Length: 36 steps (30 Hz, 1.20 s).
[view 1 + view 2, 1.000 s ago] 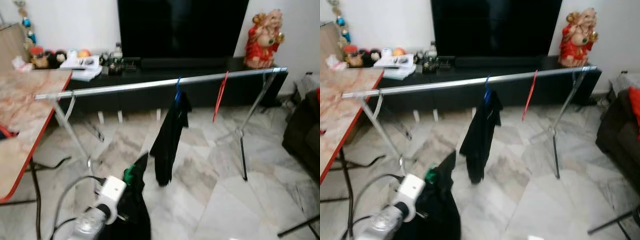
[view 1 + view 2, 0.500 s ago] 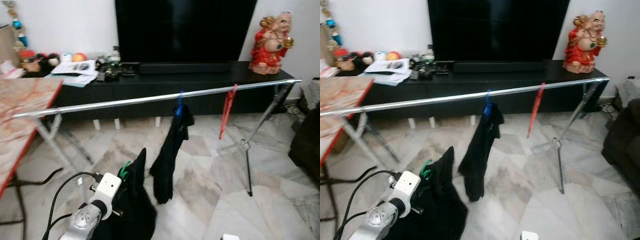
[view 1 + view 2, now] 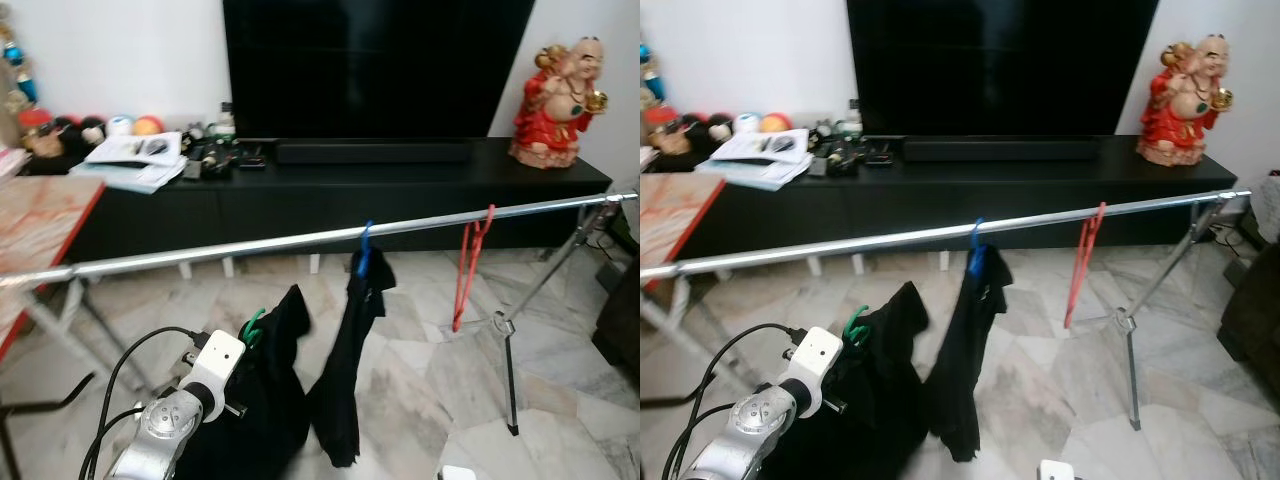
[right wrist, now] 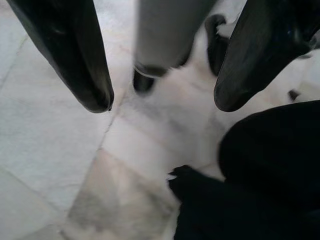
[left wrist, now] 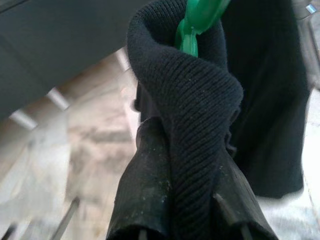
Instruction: Hang hanger
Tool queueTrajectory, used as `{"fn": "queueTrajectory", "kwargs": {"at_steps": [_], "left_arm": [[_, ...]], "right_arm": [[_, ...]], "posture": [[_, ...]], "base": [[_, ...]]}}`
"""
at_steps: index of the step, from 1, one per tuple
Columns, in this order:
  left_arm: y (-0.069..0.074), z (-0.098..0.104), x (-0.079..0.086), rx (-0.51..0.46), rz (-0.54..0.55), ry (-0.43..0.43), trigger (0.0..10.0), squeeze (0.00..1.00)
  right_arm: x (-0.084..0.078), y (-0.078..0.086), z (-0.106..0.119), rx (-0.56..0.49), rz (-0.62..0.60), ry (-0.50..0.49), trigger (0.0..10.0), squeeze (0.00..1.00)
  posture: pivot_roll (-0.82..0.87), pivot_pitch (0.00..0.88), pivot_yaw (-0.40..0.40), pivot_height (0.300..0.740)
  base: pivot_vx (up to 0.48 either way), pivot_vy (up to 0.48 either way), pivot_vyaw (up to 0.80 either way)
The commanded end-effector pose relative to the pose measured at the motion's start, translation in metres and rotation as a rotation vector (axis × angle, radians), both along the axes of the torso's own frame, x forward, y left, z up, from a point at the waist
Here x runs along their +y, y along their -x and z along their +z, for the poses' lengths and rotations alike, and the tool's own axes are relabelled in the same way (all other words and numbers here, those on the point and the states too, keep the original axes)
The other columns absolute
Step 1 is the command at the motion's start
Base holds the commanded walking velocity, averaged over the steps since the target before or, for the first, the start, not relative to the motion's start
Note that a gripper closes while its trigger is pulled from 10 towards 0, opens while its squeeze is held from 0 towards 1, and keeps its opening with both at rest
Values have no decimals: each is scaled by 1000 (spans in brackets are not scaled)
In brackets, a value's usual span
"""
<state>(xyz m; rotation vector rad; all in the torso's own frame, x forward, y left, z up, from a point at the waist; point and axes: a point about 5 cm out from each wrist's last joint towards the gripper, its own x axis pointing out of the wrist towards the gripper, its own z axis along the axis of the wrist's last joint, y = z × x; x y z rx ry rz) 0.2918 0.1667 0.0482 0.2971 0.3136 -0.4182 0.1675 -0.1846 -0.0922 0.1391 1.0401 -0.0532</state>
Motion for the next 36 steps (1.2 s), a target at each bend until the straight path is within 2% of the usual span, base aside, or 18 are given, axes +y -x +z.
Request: {"fn": "queueTrajectory", "kwargs": {"at_steps": [1,15,19,23,26,28,35,36], "left_arm": [[-5,6,-9,-16,-61,-11,10000,0],[-8,15,-12,-59,-148,-68,10000,0],[-12,20,-9,-89,-114,-74,10000,0],[-26,31,-5,-125,-3,-38,10000,0],[-31,34,-5,-122,26,-11,10000,0],[-40,39,-4,-118,72,3,10000,0],[-50,44,-4,-111,126,32,10000,0],[-54,45,-2,-92,172,49,10000,0]], "right_arm": [[-3,-3,2,-7,-1,6,10000,0],[-5,-5,3,-13,1,14,10000,0],[-6,-5,3,-13,4,17,10000,0],[-7,-6,3,-11,12,22,10000,0],[-8,-6,3,-10,17,24,10000,0],[-8,-6,4,-11,19,26,10000,0],[-9,-6,4,-11,23,29,10000,0],[-9,-6,4,-9,25,30,10000,0]], "posture": [[139,0,-30,740],[142,0,-46,740],[143,0,-54,740],[144,0,-62,740],[140,0,-62,740],[139,0,-65,740],[135,0,-64,740],[136,0,-65,740]], "base": [[0,0,0],[0,0,0],[0,0,0],[0,0,0],[0,0,0],[0,0,0],[0,0,0],[0,0,0]]}}
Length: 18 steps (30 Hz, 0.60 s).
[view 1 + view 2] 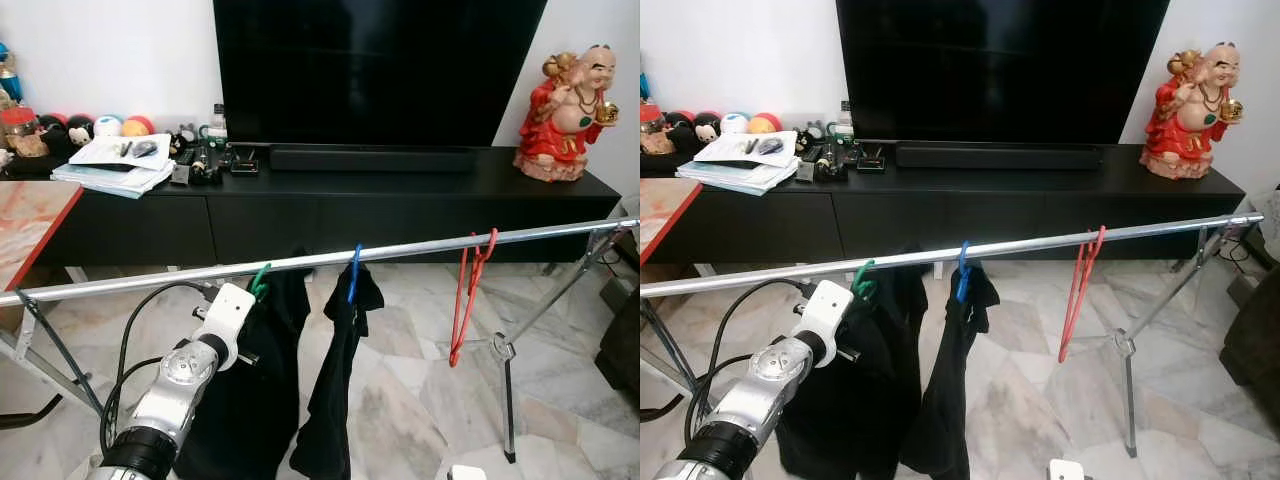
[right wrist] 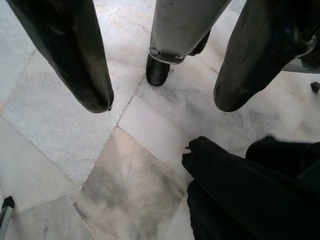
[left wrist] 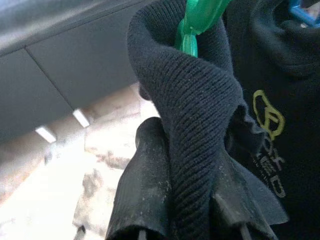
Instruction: Hang hanger
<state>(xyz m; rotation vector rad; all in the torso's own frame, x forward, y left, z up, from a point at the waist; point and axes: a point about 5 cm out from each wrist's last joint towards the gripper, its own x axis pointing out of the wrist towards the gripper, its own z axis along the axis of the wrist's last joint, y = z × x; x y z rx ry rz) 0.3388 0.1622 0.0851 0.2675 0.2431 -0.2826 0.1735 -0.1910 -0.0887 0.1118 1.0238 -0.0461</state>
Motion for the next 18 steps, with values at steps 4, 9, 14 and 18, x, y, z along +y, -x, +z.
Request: {"fn": "queueTrajectory", "kwargs": {"at_steps": [4,9,14,18], "left_arm": [[-15,12,9,15,154,74,10000,0],[-19,14,13,31,216,115,10000,0],[-21,12,15,56,252,128,10000,0],[-19,3,16,138,263,115,10000,0]], "right_arm": [[-2,1,0,11,11,9,10000,0],[-2,0,0,11,10,7,10000,0],[-1,0,0,11,9,5,10000,0],[-1,0,0,12,7,3,10000,0]], "posture": [[138,0,-65,740],[136,0,-65,740],[138,0,-64,740],[140,0,-59,740]], "base": [[0,0,0],[0,0,0],[0,0,0],[0,0,0]]}}
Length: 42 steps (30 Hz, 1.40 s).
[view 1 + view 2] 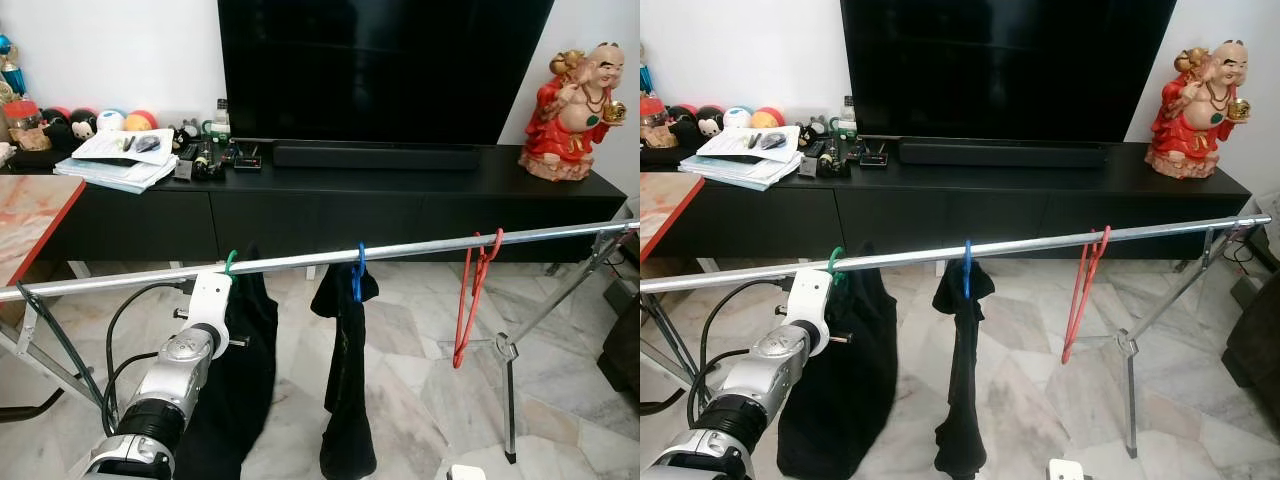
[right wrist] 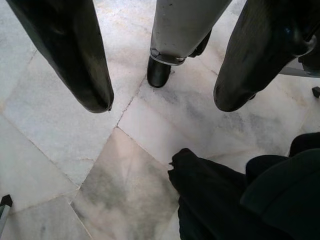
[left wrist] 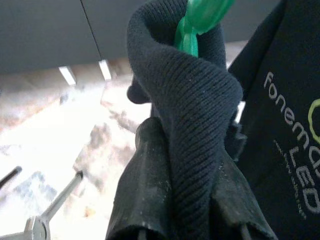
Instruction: Hang hanger
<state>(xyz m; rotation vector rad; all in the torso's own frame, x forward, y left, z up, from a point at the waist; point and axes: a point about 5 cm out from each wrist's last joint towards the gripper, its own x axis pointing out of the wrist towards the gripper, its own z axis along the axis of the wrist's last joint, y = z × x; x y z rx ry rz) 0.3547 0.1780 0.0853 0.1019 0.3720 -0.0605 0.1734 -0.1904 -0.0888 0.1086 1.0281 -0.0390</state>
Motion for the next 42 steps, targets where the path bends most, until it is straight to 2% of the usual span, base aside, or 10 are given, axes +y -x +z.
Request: {"fn": "queueTrajectory", "kwargs": {"at_steps": [1,7,8,10,11,26,34,39,41,42], "left_arm": [[-1,-3,0,52,-3,-12,10000,0],[3,-10,-2,88,-24,-2,10000,0],[4,-9,-2,70,-14,11,10000,686],[4,-9,-2,67,-11,13,10000,686],[4,-9,-2,63,-22,16,10000,1000],[19,10,1,-130,-86,84,10000,1000],[81,17,19,-205,-168,125,10000,1000],[119,3,35,-115,-202,89,10000,1000],[133,-13,43,-19,-220,39,10000,922],[145,-29,49,77,-245,-16,10000,0]], "right_arm": [[-1,0,0,9,-1,3,10000,0],[0,0,0,10,-2,-1,10000,0],[0,0,0,10,-2,-1,10000,0],[0,0,0,10,-2,-1,10000,0],[0,0,0,10,-3,-2,10000,0],[1,0,-1,6,-28,1,10000,0],[1,2,-1,5,-43,8,10000,0],[1,2,-1,5,-52,11,10000,0],[1,2,-1,5,-55,12,10000,0],[1,2,-1,5,-56,13,10000,0]], "posture": [[140,0,-57,740],[143,0,-54,740],[143,0,-54,740],[143,0,-54,740],[145,0,-49,740],[144,0,-36,740],[148,0,-24,740],[156,0,-16,740],[155,0,-15,740],[163,0,-13,740]], "base": [[0,0,0],[0,0,0],[0,0,0],[0,0,0],[0,0,0],[0,0,0],[0,0,0],[0,0,0],[0,0,0],[0,0,0]]}}
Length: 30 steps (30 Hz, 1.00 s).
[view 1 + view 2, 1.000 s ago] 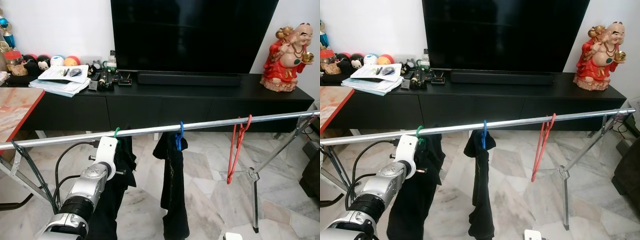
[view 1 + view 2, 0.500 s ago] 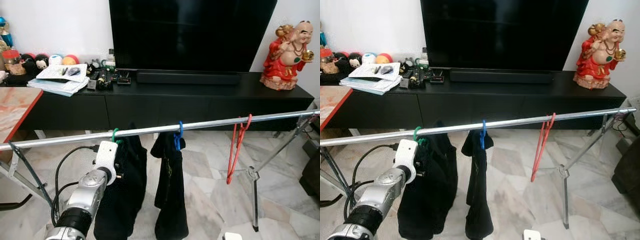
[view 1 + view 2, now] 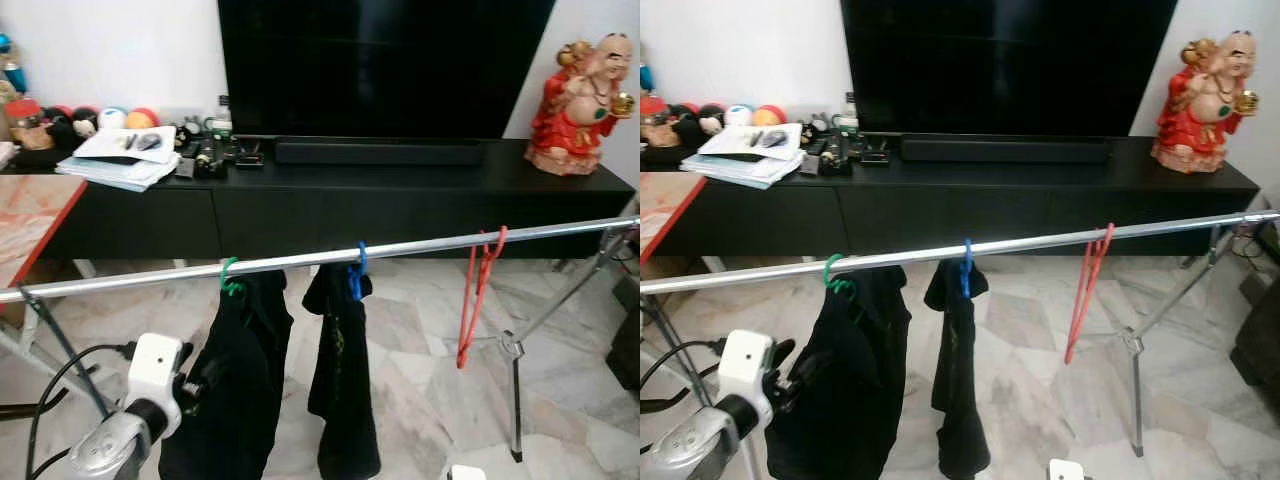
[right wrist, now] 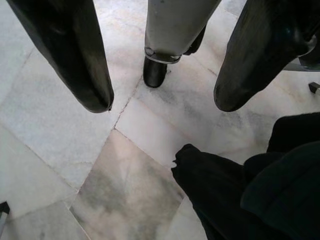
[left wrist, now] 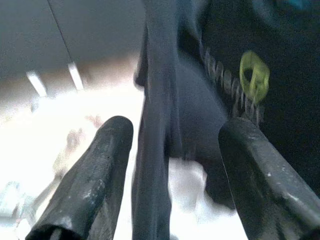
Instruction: Hang hanger
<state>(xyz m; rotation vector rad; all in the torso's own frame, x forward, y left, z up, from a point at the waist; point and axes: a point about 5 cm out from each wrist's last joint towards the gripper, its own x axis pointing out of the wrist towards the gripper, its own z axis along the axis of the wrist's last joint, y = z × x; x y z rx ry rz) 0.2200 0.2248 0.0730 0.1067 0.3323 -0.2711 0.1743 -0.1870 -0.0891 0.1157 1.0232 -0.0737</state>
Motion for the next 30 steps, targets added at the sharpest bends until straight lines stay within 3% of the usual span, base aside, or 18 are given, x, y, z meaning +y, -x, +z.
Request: {"fn": "queueTrajectory", "kwargs": {"at_steps": [1,2,3,5,10,12,19,30], "left_arm": [[14,-22,5,129,-45,-83,10000,0],[14,-22,5,129,-45,-83,10000,0],[20,-41,14,209,12,-124,10000,0],[22,-60,22,271,116,-126,10000,0],[26,-102,25,417,223,-137,10000,0],[30,-118,22,475,248,-182,10000,0],[42,-144,7,580,271,-171,10000,0],[63,-159,8,672,378,-149,10000,0]], "right_arm": [[-2,3,-1,8,-24,2,10000,0],[-2,3,-1,8,-24,2,10000,0],[-2,3,-1,8,-26,4,10000,0],[-1,3,-1,9,-27,4,10000,0],[1,3,-1,5,1,22,10000,0],[2,3,-2,4,7,23,10000,0],[6,4,-3,10,11,14,10000,0],[7,6,-3,22,35,20,10000,0]], "posture": [[163,0,-13,740],[163,0,-13,740],[160,0,-12,740],[157,0,-9,740],[140,0,6,740],[127,0,12,740],[111,0,17,740],[114,0,17,740]], "base": [[0,0,0],[0,0,0],[0,0,0],[0,0,0],[0,0,0],[0,0,800],[0,0,800],[0,0,800]]}}
